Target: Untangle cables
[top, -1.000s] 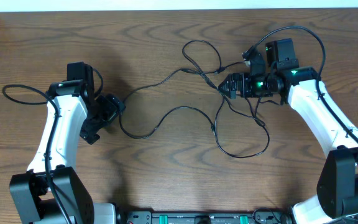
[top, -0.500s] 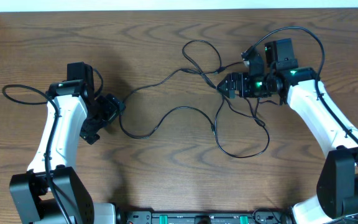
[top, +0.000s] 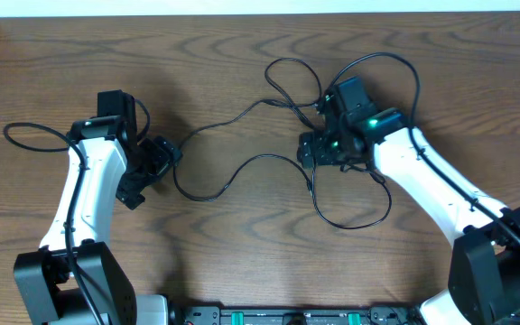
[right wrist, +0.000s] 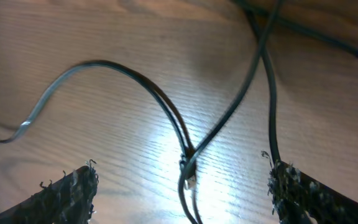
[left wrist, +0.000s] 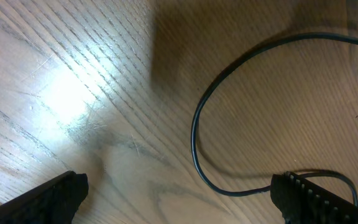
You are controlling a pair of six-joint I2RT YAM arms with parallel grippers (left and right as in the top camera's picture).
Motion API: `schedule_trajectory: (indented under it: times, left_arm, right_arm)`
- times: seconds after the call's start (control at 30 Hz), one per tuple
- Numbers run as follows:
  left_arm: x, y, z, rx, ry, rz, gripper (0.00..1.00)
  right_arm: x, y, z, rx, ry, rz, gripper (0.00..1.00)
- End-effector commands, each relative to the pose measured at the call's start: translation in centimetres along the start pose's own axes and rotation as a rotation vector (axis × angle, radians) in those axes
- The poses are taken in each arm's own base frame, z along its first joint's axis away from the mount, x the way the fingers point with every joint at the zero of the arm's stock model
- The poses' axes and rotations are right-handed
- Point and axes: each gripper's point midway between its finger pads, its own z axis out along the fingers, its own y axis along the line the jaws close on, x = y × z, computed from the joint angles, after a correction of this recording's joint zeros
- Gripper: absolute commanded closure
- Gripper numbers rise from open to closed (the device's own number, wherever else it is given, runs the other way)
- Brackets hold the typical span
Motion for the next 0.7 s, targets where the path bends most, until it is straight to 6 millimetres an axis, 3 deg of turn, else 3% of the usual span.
schedule_trajectory:
  times: [0.0,0.13,0.4,0.47,0.5,0.53,0.6,0.67]
  left_arm:
    - [-0.3,0.2,-0.1,-0.015,-0.014,-0.009,0.01]
    - [-0.3,0.2,-0.1,-0.015,-0.014,-0.009,0.01]
    - [-0.3,0.2,-0.1,-0.015,-0.014,-0.009,0.01]
    - [-0.3,0.2,-0.1,-0.015,-0.014,-0.009,0.01]
    - [-0.3,0.2,-0.1,-0.015,-0.014,-0.009,0.01]
    - [-0.3,0.2,-0.1,-0.016,-0.014,-0.009,0.01]
    - [-0.3,0.2,-0.1,-0.015,-0.014,-0.009,0.01]
    - [-0.3,0.2,-0.1,-0.016,-0.014,-0.009,0.01]
  right_arm:
    - [0.3,-0.8,0.6,0.105,-0.02,0.046,0.14]
    - [1.2,-0.8,1.7,0.117,0.014,0.06,0.3]
    - [3.1,-2.3,5.6,0.172,0.122,0.105,0.37]
    - [3.7,-2.6,6.4,0.183,0.148,0.126,0.51]
    - [3.9,-2.6,6.7,0.184,0.158,0.143,0.67]
    - [3.9,-2.5,6.8,0.178,0.159,0.144,0.73]
    - [3.6,-2.0,6.8,0.154,0.15,0.149,0.99]
    - [3.2,-0.9,6.6,0.095,0.151,0.154,0.99]
